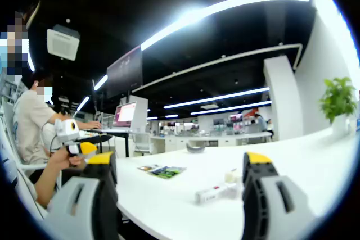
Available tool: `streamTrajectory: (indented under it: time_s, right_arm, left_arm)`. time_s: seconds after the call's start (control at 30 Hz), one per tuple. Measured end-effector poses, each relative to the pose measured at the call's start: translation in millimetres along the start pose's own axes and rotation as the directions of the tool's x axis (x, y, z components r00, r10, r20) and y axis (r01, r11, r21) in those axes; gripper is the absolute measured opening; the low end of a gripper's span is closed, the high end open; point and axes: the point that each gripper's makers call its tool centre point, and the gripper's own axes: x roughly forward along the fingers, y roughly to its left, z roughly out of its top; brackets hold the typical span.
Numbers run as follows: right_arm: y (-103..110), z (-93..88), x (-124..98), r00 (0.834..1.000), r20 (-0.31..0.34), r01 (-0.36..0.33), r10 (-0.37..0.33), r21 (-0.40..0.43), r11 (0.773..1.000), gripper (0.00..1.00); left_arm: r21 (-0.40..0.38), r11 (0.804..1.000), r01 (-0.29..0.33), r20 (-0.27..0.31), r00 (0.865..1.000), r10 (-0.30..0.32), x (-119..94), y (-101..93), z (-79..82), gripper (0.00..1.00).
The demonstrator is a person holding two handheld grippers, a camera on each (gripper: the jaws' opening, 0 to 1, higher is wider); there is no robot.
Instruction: Arrange the skincare products in the storage area until every visible bottle or jar stands upright without overlapping.
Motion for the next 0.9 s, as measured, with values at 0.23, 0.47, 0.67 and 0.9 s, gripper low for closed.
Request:
streamTrajectory:
  time_s: [0.23, 0.47, 0.67, 0.9]
  right_arm:
    - [0.3, 0.3, 0.0, 1.000, 0.000, -0.002, 0.002, 0.000, 1.000, 0.93]
    - [-1.0, 0.0, 0.0, 1.000, -0.002, -0.001, 0.001, 0.001, 1.000, 0.93]
    - [-1.3, -0.3, 0.0, 1.000, -0.003, 0.000, 0.000, 0.001, 1.000, 0.93]
    - [-3.7, -2.2, 0.2, 1.000, -0.011, 0.002, -0.002, -0.003, 1.000, 0.93]
  left_arm:
    - [0.001, 1.000, 0.001, -0.001, 1.000, -0.001, 0.1, -0.5, 0.0, 0.97]
    - [0.002, 1.000, 0.003, -0.002, 1.000, -0.003, 0.9, -0.4, 0.1, 0.97]
    - [-0.001, 1.000, 0.000, -0.005, 1.000, 0.000, 1.2, 1.5, -0.6, 0.97]
    - [0.000, 1.000, 0.003, -0.004, 1.000, -0.003, 1.3, 0.7, 0.5, 0.97]
